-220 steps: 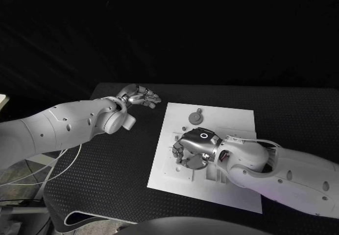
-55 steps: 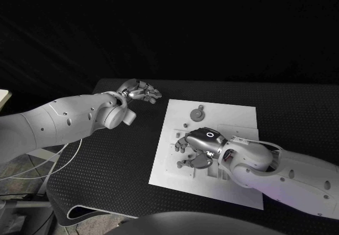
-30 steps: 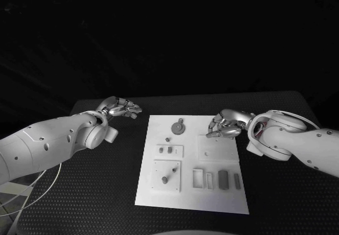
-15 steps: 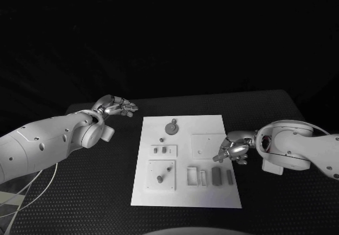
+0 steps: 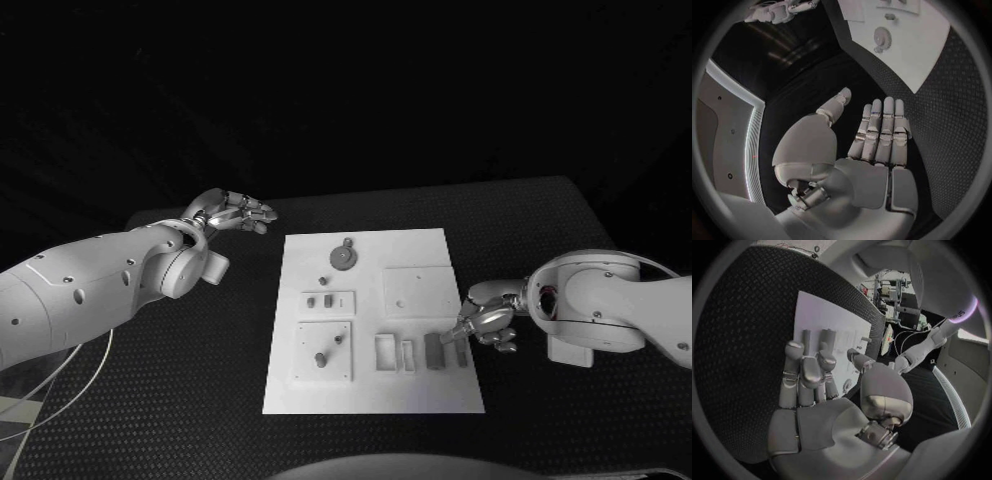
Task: Assemble the parts on the task board
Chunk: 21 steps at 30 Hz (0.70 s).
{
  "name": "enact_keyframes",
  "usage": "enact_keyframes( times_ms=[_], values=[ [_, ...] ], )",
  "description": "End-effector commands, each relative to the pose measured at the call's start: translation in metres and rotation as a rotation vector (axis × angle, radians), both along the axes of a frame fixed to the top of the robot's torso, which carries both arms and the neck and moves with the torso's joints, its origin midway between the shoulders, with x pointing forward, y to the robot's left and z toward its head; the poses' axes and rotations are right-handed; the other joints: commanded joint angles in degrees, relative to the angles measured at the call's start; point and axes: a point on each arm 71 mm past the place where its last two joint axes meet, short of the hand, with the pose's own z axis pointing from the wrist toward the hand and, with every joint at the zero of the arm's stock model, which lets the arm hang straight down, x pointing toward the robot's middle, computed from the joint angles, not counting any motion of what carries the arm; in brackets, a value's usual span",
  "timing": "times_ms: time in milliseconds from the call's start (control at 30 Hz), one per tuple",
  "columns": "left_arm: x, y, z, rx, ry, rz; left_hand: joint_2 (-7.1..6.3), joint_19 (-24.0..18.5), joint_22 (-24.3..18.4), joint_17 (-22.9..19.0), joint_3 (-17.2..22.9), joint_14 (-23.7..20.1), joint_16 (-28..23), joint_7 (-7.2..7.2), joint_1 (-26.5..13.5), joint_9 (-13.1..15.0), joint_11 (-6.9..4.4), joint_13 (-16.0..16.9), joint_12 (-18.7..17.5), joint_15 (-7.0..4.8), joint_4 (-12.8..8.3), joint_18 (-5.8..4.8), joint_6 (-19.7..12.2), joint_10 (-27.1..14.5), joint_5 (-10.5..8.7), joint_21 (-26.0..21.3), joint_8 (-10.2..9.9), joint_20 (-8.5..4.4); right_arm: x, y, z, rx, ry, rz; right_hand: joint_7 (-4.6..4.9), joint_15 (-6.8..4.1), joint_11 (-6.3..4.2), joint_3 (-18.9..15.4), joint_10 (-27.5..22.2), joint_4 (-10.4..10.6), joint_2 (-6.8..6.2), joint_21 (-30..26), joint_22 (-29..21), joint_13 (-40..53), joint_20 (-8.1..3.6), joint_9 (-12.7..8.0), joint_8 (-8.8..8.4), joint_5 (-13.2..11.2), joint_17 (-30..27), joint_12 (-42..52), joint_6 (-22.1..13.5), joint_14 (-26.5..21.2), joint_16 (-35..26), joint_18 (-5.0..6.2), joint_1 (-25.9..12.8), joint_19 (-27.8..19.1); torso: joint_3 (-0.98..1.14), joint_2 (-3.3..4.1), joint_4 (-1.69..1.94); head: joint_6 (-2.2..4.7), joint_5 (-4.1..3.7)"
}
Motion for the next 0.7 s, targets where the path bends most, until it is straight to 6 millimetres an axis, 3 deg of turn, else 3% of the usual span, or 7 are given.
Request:
enact_keyframes(
  times_ms=[33, 200, 700],
  values=[
    [0.000, -0.002, 0.000, -0.011, -0.002, -0.010, 0.35, 0.31, -0.06, 0.11, -0.19, 0.27, -0.39, 0.03, -0.16, -0.08, -0.12, -0.09, 0.28, -0.01, 0.23, 0.54, -0.33, -0.08, -0.25, 0.36, 0.24, 0.15, 0.000, 0.000, -0.003, -0.040, -0.007, 0.013, 0.02, -0.17, -0.08, -0.02, -0.14, 0.39, 0.06, 0.36, 1.30, -0.09, -0.09, -0.09, -0.33, 0.19, -0.06, 0.24, 1.59, -0.02, 0.22, 0.88, -0.62, -0.13, 0.00, 0.14, 0.13, -0.14, -0.10],
    [-0.001, -0.002, 0.000, -0.011, -0.001, -0.011, 0.36, 0.31, -0.07, 0.13, -0.20, 0.27, -0.41, 0.02, -0.19, -0.09, -0.12, -0.10, 0.28, -0.01, 0.24, 0.54, -0.32, -0.08, -0.25, 0.36, 0.25, 0.15, 0.001, -0.001, -0.014, -0.081, -0.013, 0.019, 0.02, -0.17, -0.08, 0.08, -0.12, 0.60, -0.12, 0.42, 1.30, -0.15, -0.10, -0.14, -0.42, 0.20, -0.08, 0.28, 1.65, -0.02, 0.26, 0.88, -0.74, -0.16, -0.03, 0.23, 0.13, -0.39, -0.23],
    [-0.002, -0.002, 0.000, -0.013, 0.001, -0.016, 0.38, 0.29, -0.13, 0.25, -0.25, 0.27, -0.54, 0.03, -0.38, -0.14, -0.10, -0.14, 0.26, 0.01, 0.37, 0.52, -0.37, -0.12, -0.25, 0.35, 0.25, 0.15, 0.003, 0.027, -0.030, -0.074, -0.032, 0.064, 0.04, -0.16, -0.06, 0.36, -0.12, 0.23, -0.62, 0.61, 1.30, -0.27, -0.15, -0.24, -0.66, 0.19, -0.13, 0.37, 1.66, -0.05, 0.33, 0.88, -0.22, -0.23, 0.10, 0.30, 0.09, -0.91, 0.42]
  ],
)
